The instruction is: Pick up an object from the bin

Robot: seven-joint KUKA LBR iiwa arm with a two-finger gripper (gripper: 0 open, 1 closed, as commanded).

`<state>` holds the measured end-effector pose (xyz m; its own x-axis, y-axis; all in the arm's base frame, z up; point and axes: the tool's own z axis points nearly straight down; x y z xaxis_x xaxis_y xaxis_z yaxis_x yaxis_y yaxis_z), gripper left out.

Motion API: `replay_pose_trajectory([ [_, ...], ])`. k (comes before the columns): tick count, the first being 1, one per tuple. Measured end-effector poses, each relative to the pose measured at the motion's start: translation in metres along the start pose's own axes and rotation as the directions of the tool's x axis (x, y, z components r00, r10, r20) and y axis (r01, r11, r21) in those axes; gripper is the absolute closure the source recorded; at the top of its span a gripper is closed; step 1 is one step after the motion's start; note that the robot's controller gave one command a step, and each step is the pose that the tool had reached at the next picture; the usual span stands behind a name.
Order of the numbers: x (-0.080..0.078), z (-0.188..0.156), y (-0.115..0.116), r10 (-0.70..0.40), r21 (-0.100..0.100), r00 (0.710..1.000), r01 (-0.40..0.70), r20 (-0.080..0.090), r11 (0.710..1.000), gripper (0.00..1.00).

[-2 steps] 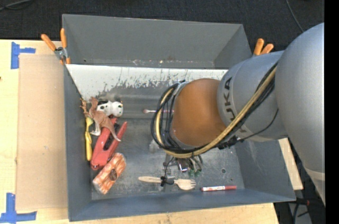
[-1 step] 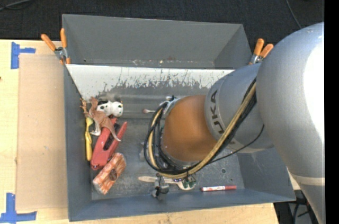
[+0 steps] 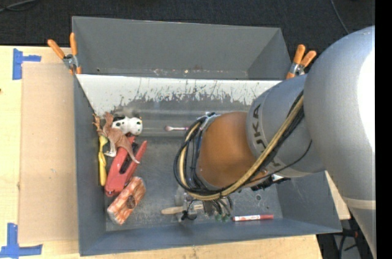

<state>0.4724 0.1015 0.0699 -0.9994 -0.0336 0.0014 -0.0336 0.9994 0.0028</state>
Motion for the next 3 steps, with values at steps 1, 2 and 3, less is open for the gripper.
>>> replay_pose_trajectory([
  [1, 0.0, 0.0, 0.0, 0.0, 0.0, 1.0, 0.0, 0.0, 1.0, 1.0],
  [2, 0.001, -0.016, 0.0, 0.001, 0.0, 1.0, -0.001, -0.003, 1.0, 1.0],
  [3, 0.003, -0.064, -0.001, 0.001, 0.001, 1.0, -0.001, -0.009, 1.0, 1.0],
])
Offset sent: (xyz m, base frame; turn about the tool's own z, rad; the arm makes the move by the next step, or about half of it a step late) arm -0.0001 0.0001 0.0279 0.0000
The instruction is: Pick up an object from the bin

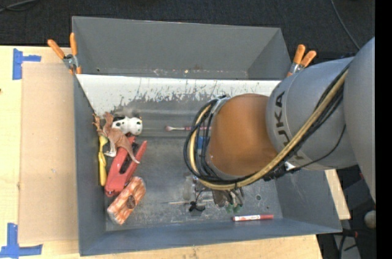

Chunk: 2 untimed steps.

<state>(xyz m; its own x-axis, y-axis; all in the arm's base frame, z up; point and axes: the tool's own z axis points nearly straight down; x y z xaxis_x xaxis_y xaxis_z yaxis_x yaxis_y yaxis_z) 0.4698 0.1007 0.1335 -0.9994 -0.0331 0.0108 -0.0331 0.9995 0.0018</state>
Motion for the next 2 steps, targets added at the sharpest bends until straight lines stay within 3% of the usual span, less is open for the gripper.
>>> replay_pose_trajectory([
  [2, -0.0007, -0.0334, -0.0001, -0.001, -0.001, 1.0, 0.001, 0.002, 1.0, 1.0],
])
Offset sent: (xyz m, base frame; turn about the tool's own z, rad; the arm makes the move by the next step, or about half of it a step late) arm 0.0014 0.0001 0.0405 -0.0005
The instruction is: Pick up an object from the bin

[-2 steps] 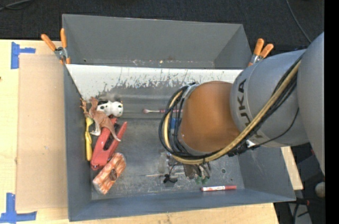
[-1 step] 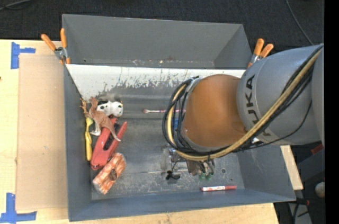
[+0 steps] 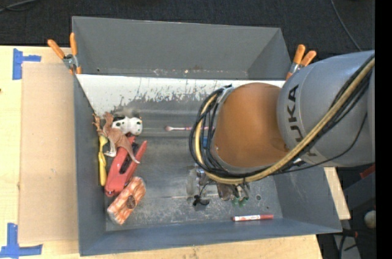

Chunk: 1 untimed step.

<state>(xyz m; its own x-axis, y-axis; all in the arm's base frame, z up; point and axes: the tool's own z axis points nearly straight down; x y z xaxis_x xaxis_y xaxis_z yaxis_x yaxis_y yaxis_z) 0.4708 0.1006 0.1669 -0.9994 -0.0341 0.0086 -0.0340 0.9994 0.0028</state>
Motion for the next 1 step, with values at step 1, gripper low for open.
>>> replay_pose_trajectory([
  [1, 0.0007, -0.0145, -0.0002, 0.0, 0.0, 1.0, 0.0, -0.003, 1.0, 1.0],
])
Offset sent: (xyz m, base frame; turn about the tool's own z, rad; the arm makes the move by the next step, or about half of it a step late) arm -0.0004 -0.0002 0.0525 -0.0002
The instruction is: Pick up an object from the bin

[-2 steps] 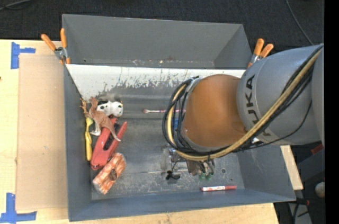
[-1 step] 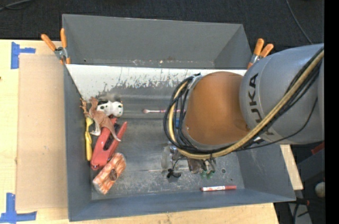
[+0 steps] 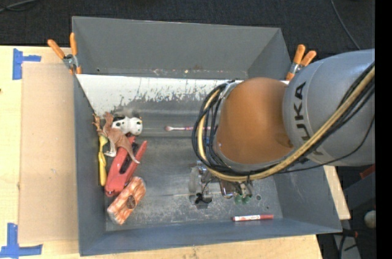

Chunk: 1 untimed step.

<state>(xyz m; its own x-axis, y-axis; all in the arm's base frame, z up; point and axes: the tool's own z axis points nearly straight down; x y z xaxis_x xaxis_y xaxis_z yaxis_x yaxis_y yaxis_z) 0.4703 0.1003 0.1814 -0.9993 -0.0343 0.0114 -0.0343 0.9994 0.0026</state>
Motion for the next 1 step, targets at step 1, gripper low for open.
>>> replay_pose_trajectory([
  [1, -0.0001, -0.0187, -0.0002, -0.001, 0.0, 1.0, 0.001, 0.0, 1.0, 1.0],
])
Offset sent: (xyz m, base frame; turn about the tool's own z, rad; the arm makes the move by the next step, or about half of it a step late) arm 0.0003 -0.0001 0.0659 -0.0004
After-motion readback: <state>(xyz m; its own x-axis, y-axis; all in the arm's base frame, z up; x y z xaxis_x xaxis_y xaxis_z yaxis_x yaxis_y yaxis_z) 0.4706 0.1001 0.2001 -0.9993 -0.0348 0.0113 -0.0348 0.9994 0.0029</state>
